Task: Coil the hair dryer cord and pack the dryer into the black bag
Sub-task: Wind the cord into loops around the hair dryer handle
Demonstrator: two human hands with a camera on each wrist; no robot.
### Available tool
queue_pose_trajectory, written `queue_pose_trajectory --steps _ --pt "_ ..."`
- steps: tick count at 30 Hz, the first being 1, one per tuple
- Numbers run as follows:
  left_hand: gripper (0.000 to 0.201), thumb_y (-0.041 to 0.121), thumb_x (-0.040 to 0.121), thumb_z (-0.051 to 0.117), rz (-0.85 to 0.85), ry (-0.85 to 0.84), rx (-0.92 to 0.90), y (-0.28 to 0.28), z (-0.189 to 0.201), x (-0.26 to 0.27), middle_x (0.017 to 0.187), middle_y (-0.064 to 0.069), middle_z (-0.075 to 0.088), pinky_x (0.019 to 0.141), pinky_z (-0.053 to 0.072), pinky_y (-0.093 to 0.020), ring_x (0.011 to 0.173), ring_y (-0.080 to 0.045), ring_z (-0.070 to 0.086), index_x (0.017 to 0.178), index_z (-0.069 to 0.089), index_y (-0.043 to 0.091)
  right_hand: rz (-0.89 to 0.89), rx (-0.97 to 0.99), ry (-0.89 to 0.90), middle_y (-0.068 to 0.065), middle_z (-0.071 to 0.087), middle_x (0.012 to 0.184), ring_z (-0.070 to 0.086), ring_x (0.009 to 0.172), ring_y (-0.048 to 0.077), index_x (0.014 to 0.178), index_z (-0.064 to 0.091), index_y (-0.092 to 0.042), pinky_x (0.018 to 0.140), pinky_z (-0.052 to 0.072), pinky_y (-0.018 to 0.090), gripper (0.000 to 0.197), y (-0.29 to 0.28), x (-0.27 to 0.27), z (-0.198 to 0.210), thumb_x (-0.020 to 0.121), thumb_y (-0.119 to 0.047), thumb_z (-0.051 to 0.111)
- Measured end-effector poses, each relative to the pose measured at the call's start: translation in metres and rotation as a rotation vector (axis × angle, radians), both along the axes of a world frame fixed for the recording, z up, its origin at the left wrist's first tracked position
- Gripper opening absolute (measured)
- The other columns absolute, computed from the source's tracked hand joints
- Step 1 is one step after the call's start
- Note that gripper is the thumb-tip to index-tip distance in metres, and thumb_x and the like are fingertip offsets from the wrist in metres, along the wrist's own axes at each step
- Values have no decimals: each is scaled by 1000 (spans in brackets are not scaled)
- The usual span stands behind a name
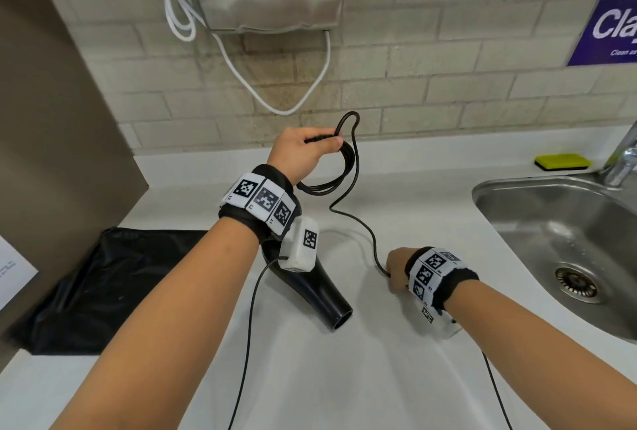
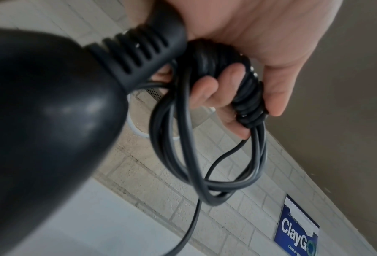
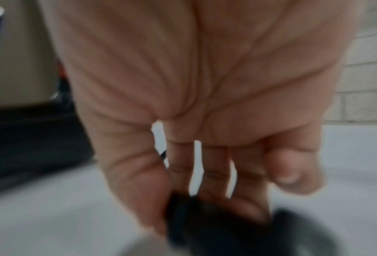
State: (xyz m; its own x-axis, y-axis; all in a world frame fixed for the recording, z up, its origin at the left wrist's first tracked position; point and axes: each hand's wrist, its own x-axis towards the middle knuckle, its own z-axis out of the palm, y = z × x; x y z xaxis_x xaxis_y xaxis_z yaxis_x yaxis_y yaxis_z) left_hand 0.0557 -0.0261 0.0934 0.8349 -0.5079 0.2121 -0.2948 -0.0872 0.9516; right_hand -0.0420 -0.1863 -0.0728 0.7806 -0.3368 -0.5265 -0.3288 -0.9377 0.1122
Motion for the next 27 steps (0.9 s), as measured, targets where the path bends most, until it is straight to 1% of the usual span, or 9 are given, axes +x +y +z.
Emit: queue_pose_trajectory --steps 2,6,9,13,17,20,22,25,27 --pt "22 13 86 64 -8 9 -27 1 2 -3 79 5 66 48 34 1 42 10 51 107 66 9 -79 226 -131 3 54 76 53 72 19 97 64 -7 66 46 26 17 7 -2 24 86 -14 53" --pt "19 12 88 61 -15 1 -65 1 0 -1 83 2 67 55 36 -6 42 7 52 105 68 11 -252 932 -624 2 53 78 56 62 7 79 56 -11 61 49 15 24 10 -2 64 87 9 47" --pt "19 17 86 63 24 10 -86 2 -1 3 85 4 69 66 39 -9 61 11 59 104 69 15 -247 1339 -864 -4 59 64 63 57 5 75 53 -9 66 53 24 30 14 -1 84 86 17 44" --pt "20 15 88 61 32 24 -110 4 0 4 72 11 66 53 37 -5 50 12 53 107 68 12 -239 1634 -1203 -5 62 60 67 65 15 70 57 -11 73 58 29 38 21 8 113 85 19 41" --pt "22 16 88 61 0 31 -105 3 2 1 68 17 65 54 38 -7 56 7 51 109 67 15 -182 1524 -1441 -6 65 59 64 61 8 70 58 -11 66 55 21 32 30 23 127 79 19 53" --pt "19 18 88 60 -37 53 -114 4 1 3 80 9 64 61 37 -16 67 -5 46 106 67 22 -114 1141 -1634 -16 61 74 55 70 -2 69 62 -29 68 48 19 34 38 35 124 70 5 71" --pt "18 19 89 58 -61 70 -125 5 2 4 84 5 64 62 37 -18 69 -7 46 104 67 23 -62 950 -1710 -15 49 84 51 77 -6 73 56 -31 73 44 16 35 45 43 122 68 -2 74" --pt "24 11 91 54 -136 112 -196 5 4 4 87 2 66 63 43 -9 69 2 59 112 64 11 -43 930 -1780 -14 44 84 48 74 -8 84 38 -33 73 44 15 47 54 53 123 72 1 69" --pt "28 7 89 55 -181 91 -210 5 4 4 96 -2 68 72 46 -5 80 5 63 116 61 9 -15 964 -1722 -15 49 84 52 72 -8 88 36 -30 69 43 13 44 54 59 125 79 9 54"
